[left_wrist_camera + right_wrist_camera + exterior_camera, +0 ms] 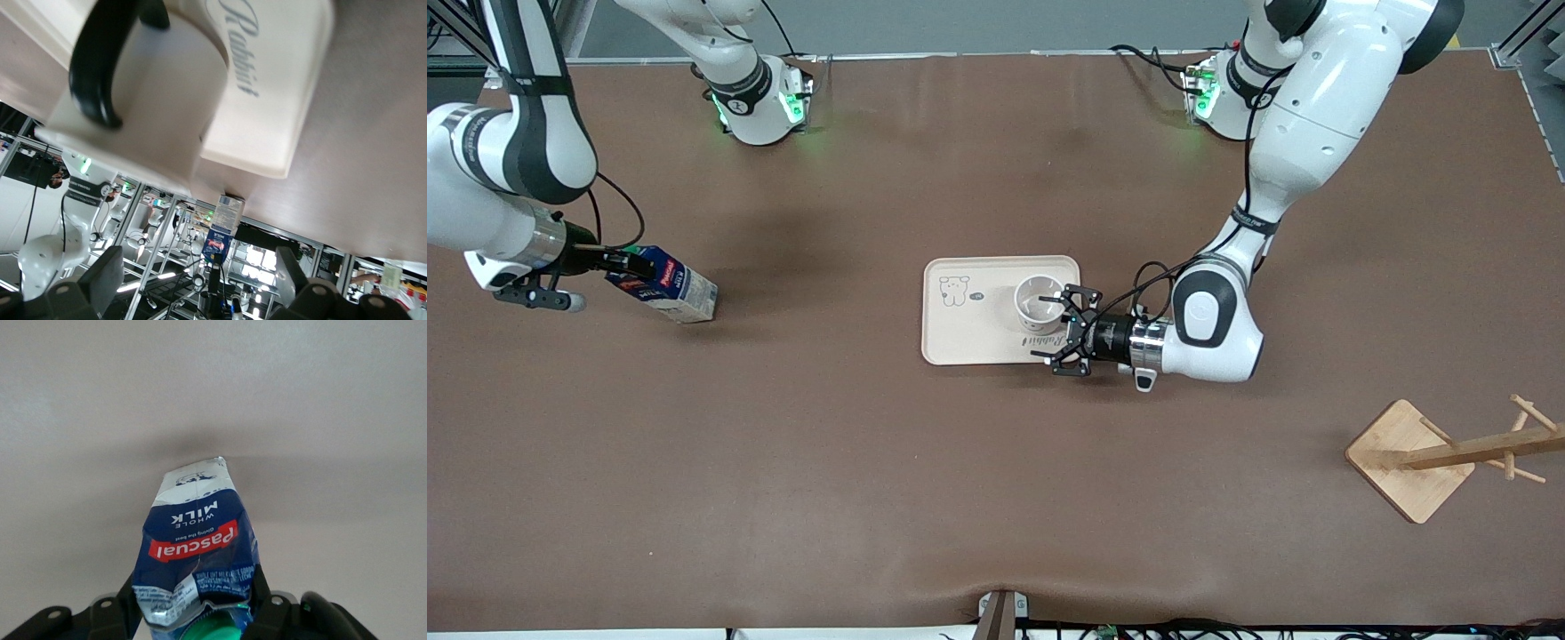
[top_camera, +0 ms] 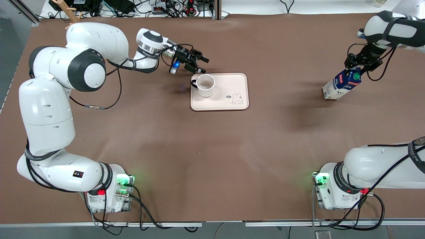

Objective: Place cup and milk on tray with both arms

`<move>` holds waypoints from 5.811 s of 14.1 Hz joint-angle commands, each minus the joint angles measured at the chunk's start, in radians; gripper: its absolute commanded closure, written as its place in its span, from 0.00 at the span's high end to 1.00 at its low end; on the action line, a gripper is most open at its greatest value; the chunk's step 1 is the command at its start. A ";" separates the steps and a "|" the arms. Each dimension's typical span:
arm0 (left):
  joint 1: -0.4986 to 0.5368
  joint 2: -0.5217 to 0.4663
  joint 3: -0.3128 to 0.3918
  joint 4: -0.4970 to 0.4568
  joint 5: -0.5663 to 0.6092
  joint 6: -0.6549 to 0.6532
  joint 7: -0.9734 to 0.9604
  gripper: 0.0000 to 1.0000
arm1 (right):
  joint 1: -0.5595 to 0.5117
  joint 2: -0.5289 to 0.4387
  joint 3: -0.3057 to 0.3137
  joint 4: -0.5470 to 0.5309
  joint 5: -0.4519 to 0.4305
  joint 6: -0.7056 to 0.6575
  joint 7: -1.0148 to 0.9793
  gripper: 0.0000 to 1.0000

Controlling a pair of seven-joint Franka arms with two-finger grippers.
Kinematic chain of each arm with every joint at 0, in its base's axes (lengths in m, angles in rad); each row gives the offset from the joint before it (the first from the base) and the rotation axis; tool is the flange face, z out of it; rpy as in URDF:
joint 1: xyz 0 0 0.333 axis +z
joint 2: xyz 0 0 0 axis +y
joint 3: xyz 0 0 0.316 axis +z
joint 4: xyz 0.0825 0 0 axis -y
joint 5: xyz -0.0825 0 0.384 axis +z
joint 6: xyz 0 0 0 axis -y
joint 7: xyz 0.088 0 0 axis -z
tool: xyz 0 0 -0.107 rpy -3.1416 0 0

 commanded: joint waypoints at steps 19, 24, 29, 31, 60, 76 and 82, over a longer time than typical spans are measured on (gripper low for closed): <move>0.246 -0.396 0.013 0.299 0.653 -0.301 0.024 1.00 | 0.640 0.158 0.004 0.496 0.153 -0.288 0.905 0.00; 0.236 -0.482 0.001 0.303 0.939 -0.354 0.214 1.00 | 0.725 0.246 0.002 0.526 0.310 -0.202 0.959 0.00; 0.244 -0.492 0.007 0.342 1.155 -0.494 0.476 1.00 | 0.766 0.296 0.001 0.582 0.241 -0.205 0.970 0.00; 0.246 -0.495 0.012 0.342 1.205 -0.515 0.511 1.00 | 0.805 0.354 0.001 0.632 0.207 -0.204 0.998 0.00; 0.220 -0.725 0.117 0.096 1.295 -0.384 0.980 1.00 | 0.902 0.487 0.001 0.770 0.134 -0.181 1.114 1.00; 0.232 -0.795 0.097 0.063 1.295 -0.425 0.989 1.00 | 0.708 0.324 -0.027 0.993 -0.024 -0.564 0.908 1.00; 0.250 -0.794 0.105 0.068 1.295 -0.446 0.989 1.00 | 0.578 0.255 -0.027 0.967 -0.041 -0.566 0.613 1.00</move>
